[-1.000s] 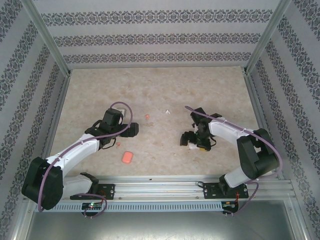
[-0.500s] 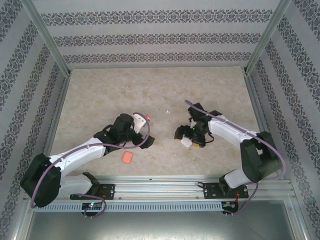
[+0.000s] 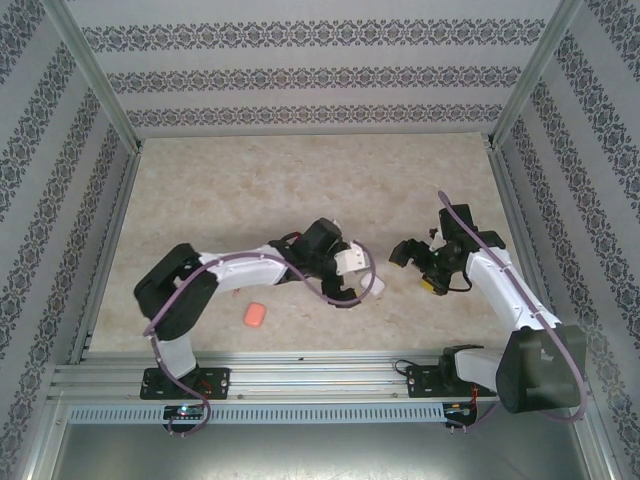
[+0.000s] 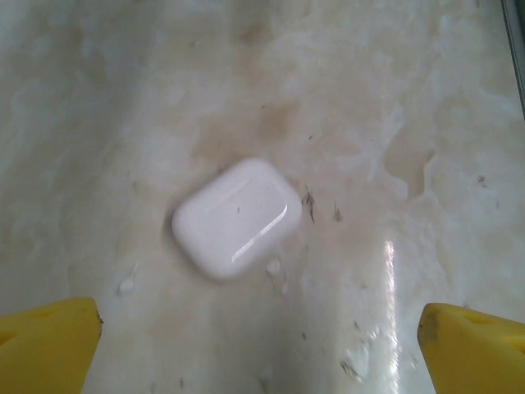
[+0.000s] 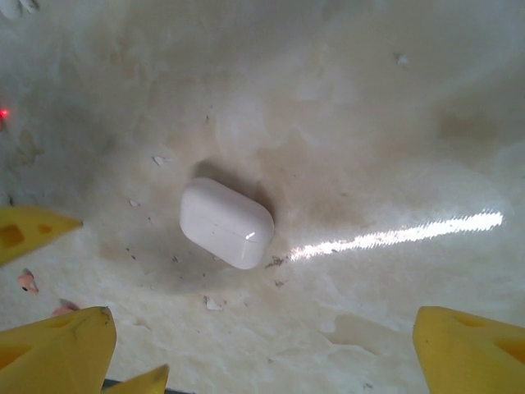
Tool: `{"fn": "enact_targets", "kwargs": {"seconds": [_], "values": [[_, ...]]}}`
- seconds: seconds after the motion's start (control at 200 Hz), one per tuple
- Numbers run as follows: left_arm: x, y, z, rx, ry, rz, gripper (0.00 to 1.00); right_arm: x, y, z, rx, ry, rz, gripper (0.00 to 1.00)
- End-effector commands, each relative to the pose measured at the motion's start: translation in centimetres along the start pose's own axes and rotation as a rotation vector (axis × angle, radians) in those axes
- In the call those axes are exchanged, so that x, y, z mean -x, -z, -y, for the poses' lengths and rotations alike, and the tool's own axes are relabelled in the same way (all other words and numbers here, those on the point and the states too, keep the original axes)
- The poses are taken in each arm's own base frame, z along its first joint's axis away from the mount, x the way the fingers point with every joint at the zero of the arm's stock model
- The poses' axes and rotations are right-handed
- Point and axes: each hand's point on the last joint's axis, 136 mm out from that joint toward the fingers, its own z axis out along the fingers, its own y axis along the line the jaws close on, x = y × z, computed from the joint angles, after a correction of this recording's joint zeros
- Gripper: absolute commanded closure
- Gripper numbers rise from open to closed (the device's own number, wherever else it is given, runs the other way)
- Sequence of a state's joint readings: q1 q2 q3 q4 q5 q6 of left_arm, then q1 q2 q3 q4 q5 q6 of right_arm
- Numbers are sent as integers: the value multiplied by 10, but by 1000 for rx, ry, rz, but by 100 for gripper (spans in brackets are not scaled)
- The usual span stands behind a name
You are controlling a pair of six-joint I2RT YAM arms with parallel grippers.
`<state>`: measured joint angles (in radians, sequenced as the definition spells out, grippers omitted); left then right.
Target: Insert the wireless bluetooth earbuds into the charging case
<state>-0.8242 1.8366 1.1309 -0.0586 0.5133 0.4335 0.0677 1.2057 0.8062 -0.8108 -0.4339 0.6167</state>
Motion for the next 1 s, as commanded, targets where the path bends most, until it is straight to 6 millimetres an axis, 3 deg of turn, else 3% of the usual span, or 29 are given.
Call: {"fn": "enact_targets", "kwargs": {"seconds": [0.0,0.165,0.345,0.535,0.834,0.994], "values": [[4,-15,12,-139,-102,-45,2,-18,-8,7,15,-15,-67,7],[-4,-39,14,-257,-121,-166,7,-27,-13,14,12,-24,-97,7],[-2,-50,14,-289,-139,-177,6,-28,-17,20,4,-29,-112,7],[-13,-65,17,-305,-141,-231,8,-26,-18,24,-3,-30,-111,7],[-32,-73,23,-324,-96,-289,14,-22,-19,25,13,-40,-102,7],[-38,-72,29,-333,-73,-306,23,-20,-19,25,17,-43,-90,7]]}}
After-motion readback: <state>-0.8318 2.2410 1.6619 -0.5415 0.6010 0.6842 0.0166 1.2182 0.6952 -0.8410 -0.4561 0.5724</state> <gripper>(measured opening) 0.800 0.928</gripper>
